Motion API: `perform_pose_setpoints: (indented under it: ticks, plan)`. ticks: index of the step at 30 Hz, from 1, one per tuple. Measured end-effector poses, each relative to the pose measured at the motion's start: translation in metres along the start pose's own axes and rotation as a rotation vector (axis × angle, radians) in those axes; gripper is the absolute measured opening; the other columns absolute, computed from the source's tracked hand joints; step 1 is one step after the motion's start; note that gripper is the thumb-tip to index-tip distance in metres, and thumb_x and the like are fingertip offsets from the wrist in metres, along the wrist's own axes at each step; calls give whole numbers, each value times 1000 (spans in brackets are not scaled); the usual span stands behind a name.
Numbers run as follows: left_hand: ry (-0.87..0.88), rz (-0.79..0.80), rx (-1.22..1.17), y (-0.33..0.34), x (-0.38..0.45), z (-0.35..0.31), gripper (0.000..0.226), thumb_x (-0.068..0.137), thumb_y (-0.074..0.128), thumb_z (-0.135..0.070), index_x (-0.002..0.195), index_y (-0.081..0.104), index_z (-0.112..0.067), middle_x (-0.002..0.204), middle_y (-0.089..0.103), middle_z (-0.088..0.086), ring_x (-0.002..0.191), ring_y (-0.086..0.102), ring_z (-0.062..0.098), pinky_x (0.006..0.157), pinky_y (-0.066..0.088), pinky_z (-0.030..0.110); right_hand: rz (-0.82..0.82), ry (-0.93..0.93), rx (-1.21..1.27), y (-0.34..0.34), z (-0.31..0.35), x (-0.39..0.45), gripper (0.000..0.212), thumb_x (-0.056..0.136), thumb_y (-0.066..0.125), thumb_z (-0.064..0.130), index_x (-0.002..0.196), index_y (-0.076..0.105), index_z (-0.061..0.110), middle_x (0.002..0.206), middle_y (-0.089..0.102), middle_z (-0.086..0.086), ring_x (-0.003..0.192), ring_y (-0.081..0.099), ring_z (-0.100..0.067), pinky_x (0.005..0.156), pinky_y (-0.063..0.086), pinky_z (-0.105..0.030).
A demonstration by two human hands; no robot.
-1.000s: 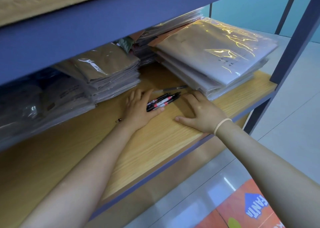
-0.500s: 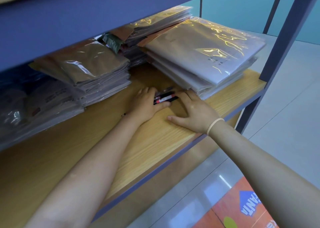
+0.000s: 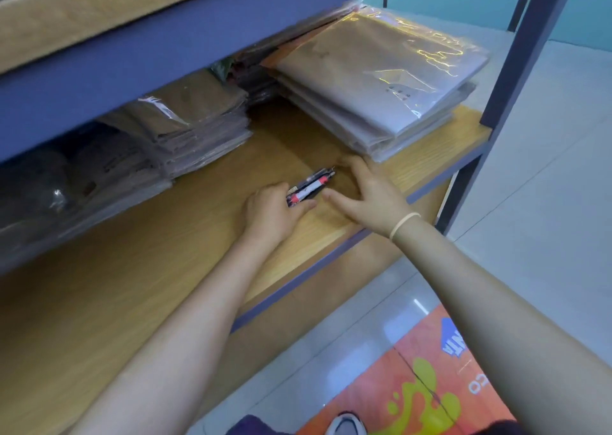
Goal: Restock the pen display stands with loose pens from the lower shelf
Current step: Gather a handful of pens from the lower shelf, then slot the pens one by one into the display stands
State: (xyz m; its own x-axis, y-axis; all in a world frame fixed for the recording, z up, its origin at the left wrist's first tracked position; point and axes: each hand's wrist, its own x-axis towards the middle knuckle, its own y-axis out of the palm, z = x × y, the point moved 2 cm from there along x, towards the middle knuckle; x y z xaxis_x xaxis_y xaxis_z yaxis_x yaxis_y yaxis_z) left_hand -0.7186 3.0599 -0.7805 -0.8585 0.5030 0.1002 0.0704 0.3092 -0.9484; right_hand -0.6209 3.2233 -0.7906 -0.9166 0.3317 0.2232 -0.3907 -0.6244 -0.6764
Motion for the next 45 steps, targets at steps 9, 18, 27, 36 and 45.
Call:
perform_pose_setpoints:
  ticks: [9,18,27,36,45]
  plan:
    - [-70,93,-384,-5,-30,-42,41,85,71,-55,75,59,-17,64,62,-3,60,57,20,57,42,36,-223,168,567,-10,-1,-79,55,87,65,54,128,57,19,117,61,2,112,58,-5,97,46,-25]
    - [-210,641,-1262,13,-55,-151,39,91,71,-32,69,50,-7,49,45,-1,39,42,11,41,35,18,-246,518,1111,-40,1,-130,39,91,65,30,121,53,8,102,65,-16,83,68,-28,79,59,-42]
    - [-564,671,-1337,-73,-112,-245,30,96,65,-30,72,53,-17,60,49,0,46,41,11,41,34,19,139,893,995,-153,94,-210,42,91,48,49,90,55,7,61,62,-7,46,56,-21,44,42,-29]
    - [-703,731,-1526,-273,-160,-328,25,99,60,-23,78,58,-9,66,64,2,59,64,18,51,54,29,-87,998,776,-309,262,-240,37,104,45,25,77,49,0,47,50,-9,35,43,-18,40,35,-23]
    - [-479,632,-1580,-515,-202,-350,16,100,55,-12,88,63,-6,69,73,3,67,73,18,64,60,34,-69,803,959,-444,455,-238,21,104,46,18,87,50,7,58,57,-11,40,51,-23,43,41,-27]
